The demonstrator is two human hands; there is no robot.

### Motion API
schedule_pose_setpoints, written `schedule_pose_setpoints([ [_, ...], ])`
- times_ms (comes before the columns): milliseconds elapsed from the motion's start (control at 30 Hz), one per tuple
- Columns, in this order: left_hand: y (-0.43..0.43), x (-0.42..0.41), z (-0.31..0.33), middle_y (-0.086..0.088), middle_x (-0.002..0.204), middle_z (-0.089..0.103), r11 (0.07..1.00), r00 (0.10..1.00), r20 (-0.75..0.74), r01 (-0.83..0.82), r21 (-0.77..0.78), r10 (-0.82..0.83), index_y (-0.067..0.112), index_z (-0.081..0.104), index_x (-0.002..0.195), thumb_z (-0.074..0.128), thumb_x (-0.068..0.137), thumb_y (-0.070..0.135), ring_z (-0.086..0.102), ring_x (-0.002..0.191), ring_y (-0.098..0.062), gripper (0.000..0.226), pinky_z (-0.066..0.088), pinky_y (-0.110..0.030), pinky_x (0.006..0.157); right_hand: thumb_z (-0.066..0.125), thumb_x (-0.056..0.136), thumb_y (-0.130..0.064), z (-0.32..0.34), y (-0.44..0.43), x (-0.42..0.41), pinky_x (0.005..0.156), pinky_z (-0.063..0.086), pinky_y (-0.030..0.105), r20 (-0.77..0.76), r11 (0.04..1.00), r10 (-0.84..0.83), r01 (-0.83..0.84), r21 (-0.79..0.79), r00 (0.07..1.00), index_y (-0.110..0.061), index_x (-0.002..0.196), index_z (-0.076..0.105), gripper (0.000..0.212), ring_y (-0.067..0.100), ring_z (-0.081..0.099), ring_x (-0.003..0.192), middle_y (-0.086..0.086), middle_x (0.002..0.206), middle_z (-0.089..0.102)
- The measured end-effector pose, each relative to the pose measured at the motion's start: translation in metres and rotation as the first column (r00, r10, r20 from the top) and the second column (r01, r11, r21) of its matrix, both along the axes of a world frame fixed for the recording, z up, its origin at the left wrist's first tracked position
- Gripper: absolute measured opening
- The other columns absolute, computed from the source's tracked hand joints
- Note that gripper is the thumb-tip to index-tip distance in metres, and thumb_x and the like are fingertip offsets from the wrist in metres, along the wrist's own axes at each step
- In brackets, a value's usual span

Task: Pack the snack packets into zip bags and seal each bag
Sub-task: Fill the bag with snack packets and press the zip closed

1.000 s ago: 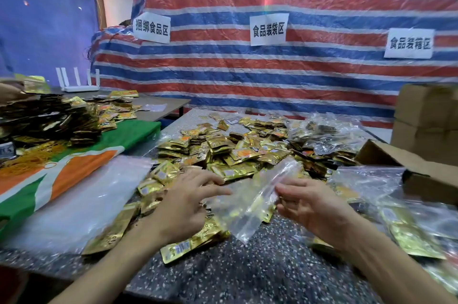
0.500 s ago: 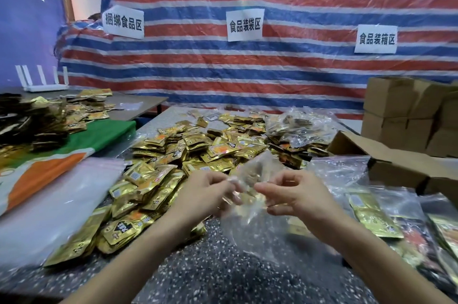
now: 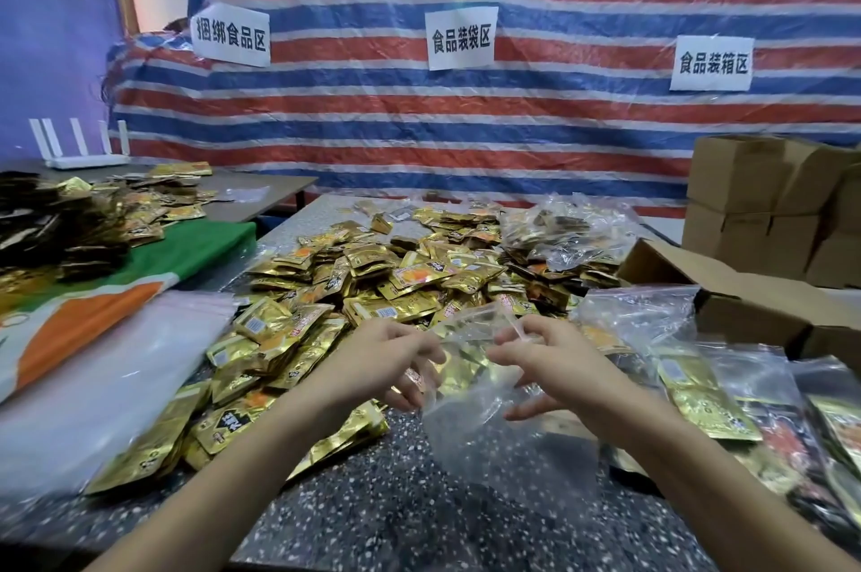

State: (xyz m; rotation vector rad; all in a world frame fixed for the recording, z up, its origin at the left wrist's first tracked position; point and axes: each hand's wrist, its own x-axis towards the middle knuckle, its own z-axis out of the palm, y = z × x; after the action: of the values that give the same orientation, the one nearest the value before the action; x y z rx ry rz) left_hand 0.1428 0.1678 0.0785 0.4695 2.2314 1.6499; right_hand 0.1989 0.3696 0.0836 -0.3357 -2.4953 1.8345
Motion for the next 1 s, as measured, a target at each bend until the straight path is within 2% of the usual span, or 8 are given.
schedule_pose_setpoints([
  [167,-0.017,-0.017,-0.021,-0.011,0.090,0.076,0.998,0.998,0.027,-0.057,-0.011,0.058,0.008,0.069,0.103,0.049,0.100,0.048,0.064,0.063,-0.014,0.045,0.054,-0.024,0.055,0.063,0.095,-0.023,-0.005,0.000,-0.003,0.049,0.053,0.025,-0.019,0.978,-0.007,0.011,0.209,1.000,-0.002,0.103,0.071,0.023,0.018,0.057,0.066,0.005,0.081,0.055],
  [267,-0.036,-0.025,-0.043,0.002,0.104,0.070,0.822,0.943,-0.331,-0.157,-0.548,-0.041,0.021,0.067,0.108,0.062,0.088,0.057,0.066,0.083,-0.006,0.042,0.057,-0.025,0.078,0.059,0.096,-0.032,-0.009,0.005,-0.008,0.045,0.053,0.024,-0.060,0.952,-0.070,0.085,0.295,0.996,-0.009,0.099,0.074,0.027,0.007,0.048,0.044,-0.010,0.051,0.042],
  [333,-0.047,-0.028,-0.061,0.010,0.121,0.059,0.596,0.936,-0.320,-0.175,-0.784,-0.147,0.028,0.056,0.126,0.073,0.077,0.060,0.060,0.104,-0.009,0.061,0.052,-0.031,0.087,0.058,0.096,-0.031,-0.007,0.007,-0.010,0.039,0.046,0.019,-0.077,0.950,-0.074,0.094,0.298,0.994,-0.021,0.099,0.078,0.022,0.001,0.034,0.041,-0.015,0.044,0.047],
  [433,-0.056,-0.031,-0.081,0.010,0.122,0.049,0.470,0.900,-0.378,-0.242,-0.849,-0.220,0.038,0.042,0.136,0.077,0.073,0.052,0.051,0.114,-0.016,0.074,0.046,-0.037,0.082,0.056,0.095,-0.027,-0.007,0.005,-0.013,0.039,0.048,0.018,-0.044,0.947,-0.102,0.110,0.300,0.994,-0.032,0.097,0.078,0.022,0.023,0.069,0.090,0.014,0.113,0.073],
  [567,-0.063,-0.031,-0.088,0.009,0.108,0.049,0.468,0.826,-0.468,-0.295,-0.833,-0.313,0.033,0.036,0.131,0.061,0.080,0.044,0.054,0.097,-0.013,0.058,0.046,-0.031,0.073,0.051,0.097,-0.026,-0.007,0.001,-0.012,0.047,0.055,0.027,0.045,0.976,-0.092,0.081,0.205,0.995,-0.031,0.100,0.074,0.023,0.030,0.064,0.090,0.012,0.112,0.062],
  [700,-0.069,-0.028,-0.084,0.008,0.090,0.064,0.740,0.845,-0.530,-0.309,-0.597,-0.075,0.026,0.051,0.115,0.054,0.094,0.026,0.064,0.074,-0.009,0.020,0.057,-0.029,0.066,0.050,0.100,-0.022,-0.008,0.000,-0.009,0.047,0.052,0.026,0.077,0.992,-0.055,0.046,0.113,0.995,-0.025,0.118,0.070,0.027,0.022,0.059,0.060,0.012,0.089,0.056],
  [800,-0.068,-0.021,-0.060,-0.004,0.080,0.071,0.936,0.925,-0.313,-0.285,-0.206,0.213,0.016,0.059,0.110,0.053,0.098,0.012,0.071,0.059,-0.016,0.013,0.057,-0.030,0.048,0.047,0.103,-0.020,-0.008,-0.004,-0.008,0.046,0.051,0.026,0.082,0.995,0.003,-0.011,0.101,0.997,-0.022,0.109,0.068,0.022,0.012,0.051,0.042,0.005,0.071,0.042],
  [1000,-0.048,-0.002,-0.003,-0.007,0.081,0.059,0.842,0.969,0.136,-0.245,0.481,0.204,0.006,0.054,0.093,0.056,0.083,-0.008,0.065,0.061,-0.013,0.017,0.049,-0.025,0.042,0.052,0.098,-0.011,-0.010,-0.020,-0.010,0.047,0.054,0.028,0.039,0.977,0.059,-0.066,0.205,0.997,-0.021,0.091,0.066,0.018,0.011,0.054,0.042,0.003,0.062,0.051],
])
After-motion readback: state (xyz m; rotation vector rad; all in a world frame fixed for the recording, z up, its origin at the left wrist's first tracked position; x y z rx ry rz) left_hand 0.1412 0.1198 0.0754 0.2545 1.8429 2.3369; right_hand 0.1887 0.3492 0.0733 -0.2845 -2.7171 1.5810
